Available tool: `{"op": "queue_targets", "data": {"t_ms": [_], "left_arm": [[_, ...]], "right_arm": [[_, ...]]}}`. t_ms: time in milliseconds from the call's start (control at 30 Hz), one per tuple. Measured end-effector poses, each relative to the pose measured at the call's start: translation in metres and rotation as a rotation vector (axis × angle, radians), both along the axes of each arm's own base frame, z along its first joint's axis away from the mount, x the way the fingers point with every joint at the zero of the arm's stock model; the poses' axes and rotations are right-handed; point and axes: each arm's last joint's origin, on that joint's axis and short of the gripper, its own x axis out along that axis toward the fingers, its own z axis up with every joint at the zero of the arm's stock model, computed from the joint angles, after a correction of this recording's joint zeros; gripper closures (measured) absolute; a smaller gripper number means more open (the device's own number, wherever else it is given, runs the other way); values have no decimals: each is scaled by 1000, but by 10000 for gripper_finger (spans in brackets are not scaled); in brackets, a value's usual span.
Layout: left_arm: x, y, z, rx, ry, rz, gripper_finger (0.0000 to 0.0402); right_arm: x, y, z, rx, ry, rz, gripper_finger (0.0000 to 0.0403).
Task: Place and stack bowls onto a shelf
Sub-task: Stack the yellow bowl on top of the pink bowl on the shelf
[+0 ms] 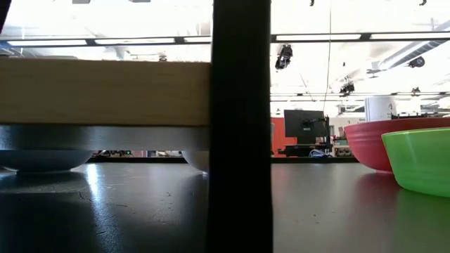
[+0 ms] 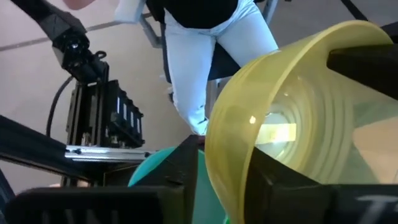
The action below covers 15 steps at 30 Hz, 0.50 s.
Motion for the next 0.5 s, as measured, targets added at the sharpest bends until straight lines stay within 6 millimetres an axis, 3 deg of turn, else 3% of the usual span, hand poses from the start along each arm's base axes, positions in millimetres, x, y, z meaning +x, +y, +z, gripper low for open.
{"op": "queue_targets", "data": {"t_ms": [267, 500], "left_arm": [[6, 14, -1, -64, 58, -28, 400], [12, 30, -3, -79, 80, -66, 400]], "right_arm": [[-8, -5, 14, 37, 75, -118, 246], [-19, -15, 29, -14, 84, -359, 201]]}}
